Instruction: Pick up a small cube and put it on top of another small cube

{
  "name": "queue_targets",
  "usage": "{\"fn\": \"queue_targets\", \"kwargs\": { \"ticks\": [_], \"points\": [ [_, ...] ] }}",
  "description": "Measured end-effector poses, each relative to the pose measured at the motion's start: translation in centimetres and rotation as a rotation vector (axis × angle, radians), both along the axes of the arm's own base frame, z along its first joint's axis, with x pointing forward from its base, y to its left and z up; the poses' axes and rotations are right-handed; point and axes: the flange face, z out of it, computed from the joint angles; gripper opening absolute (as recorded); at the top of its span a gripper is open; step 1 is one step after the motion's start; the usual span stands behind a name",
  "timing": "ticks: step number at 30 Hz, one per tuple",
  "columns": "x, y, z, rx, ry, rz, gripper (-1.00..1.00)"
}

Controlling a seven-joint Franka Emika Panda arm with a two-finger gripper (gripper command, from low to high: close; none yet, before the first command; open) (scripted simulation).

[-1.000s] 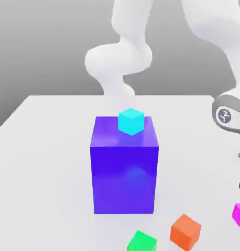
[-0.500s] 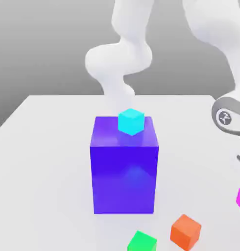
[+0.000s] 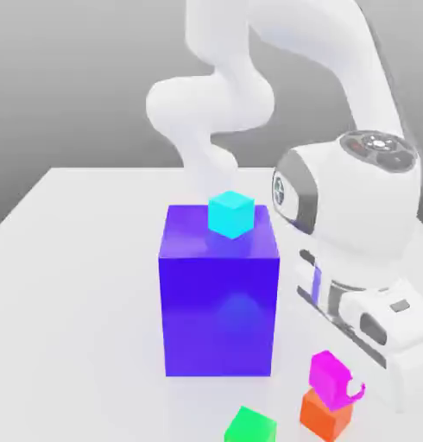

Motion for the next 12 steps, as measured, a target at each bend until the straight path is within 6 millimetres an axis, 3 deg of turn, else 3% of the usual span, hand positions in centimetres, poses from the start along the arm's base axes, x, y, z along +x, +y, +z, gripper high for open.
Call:
{"fn": "queue_targets", "kwargs": {
  "ticks": [4, 8, 9, 12],
  "points": [
    [0.6, -5.2, 0.5, -0.004, -0.004, 0.082, -1.00],
    [0.8, -6.1, -4.2, -0.005, -0.004, 0.097, -1.00],
    [0.7, -6.2, -5.0, -0.005, -0.004, 0.097, 1.00],
    [0.7, -6.2, -5.0, -0.005, -0.004, 0.097, 1.00]
  ]
}}
